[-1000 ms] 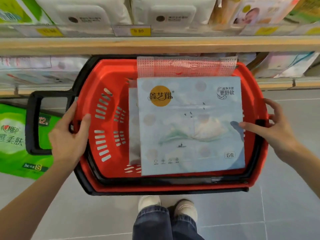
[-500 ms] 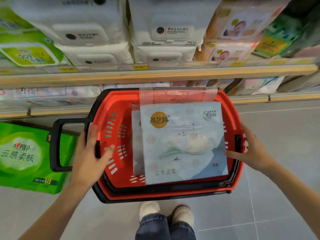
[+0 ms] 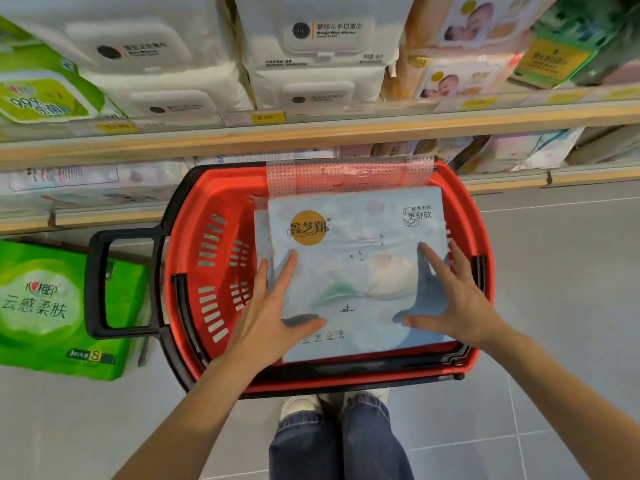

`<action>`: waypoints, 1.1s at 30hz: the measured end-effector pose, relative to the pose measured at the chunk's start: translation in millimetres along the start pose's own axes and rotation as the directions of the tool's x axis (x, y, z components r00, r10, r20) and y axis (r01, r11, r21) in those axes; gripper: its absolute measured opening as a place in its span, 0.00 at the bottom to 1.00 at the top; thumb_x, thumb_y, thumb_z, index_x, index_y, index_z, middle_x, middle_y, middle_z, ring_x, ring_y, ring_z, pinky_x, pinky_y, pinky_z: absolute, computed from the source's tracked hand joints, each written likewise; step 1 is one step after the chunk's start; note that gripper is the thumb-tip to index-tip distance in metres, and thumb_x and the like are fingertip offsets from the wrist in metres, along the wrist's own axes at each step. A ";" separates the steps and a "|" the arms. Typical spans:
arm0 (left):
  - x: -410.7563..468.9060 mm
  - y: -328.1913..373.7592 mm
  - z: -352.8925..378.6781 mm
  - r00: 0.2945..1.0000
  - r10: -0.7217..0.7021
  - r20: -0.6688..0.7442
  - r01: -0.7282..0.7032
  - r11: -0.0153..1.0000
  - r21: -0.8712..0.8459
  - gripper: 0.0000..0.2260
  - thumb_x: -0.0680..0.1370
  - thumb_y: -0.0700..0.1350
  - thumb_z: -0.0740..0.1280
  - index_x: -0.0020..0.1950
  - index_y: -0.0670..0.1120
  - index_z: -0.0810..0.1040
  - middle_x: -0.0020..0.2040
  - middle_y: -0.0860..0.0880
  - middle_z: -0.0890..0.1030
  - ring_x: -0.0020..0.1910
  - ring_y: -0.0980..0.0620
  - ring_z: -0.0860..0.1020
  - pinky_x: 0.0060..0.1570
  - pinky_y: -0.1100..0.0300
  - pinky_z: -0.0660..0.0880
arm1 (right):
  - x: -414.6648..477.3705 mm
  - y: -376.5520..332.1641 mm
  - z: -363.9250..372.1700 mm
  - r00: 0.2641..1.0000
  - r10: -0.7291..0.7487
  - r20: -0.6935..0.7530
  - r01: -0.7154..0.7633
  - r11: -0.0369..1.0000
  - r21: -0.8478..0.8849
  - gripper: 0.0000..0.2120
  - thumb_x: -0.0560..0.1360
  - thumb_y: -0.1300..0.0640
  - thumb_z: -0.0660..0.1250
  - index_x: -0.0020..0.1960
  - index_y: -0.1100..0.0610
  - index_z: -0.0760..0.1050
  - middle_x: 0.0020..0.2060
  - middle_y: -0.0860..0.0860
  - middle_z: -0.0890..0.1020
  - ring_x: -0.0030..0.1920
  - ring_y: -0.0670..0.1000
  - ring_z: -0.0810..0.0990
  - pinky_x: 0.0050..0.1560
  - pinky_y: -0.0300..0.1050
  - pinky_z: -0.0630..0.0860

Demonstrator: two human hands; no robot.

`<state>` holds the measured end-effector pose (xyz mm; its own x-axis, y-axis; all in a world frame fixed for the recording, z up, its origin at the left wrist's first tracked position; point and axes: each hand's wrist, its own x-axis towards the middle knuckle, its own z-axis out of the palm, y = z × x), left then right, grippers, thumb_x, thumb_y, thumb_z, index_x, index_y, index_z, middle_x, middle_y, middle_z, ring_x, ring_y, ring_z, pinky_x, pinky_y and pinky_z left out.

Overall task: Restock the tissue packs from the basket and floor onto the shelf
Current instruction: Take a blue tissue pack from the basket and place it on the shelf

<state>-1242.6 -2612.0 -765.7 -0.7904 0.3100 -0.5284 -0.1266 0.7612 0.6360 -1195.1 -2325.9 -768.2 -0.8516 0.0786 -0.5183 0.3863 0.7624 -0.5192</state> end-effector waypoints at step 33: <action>-91.1 145.0 -170.8 0.899 0.225 -0.376 -0.260 0.965 -0.043 0.51 0.56 0.66 0.73 0.71 0.71 0.44 0.68 0.66 0.60 0.68 0.63 0.59 0.65 0.58 0.63 | -76.4 -168.9 -176.9 0.914 -0.302 -0.269 0.347 0.928 0.136 0.56 0.54 0.33 0.71 0.72 0.35 0.41 0.73 0.52 0.57 0.70 0.45 0.52 0.61 0.45 0.60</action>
<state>-1291.4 -2627.2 -529.3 -0.9643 0.2360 -0.1202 0.0575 0.6296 0.7748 -1258.0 -2347.0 -520.8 -0.9909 0.0146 -0.1340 0.1116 0.6474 -0.7540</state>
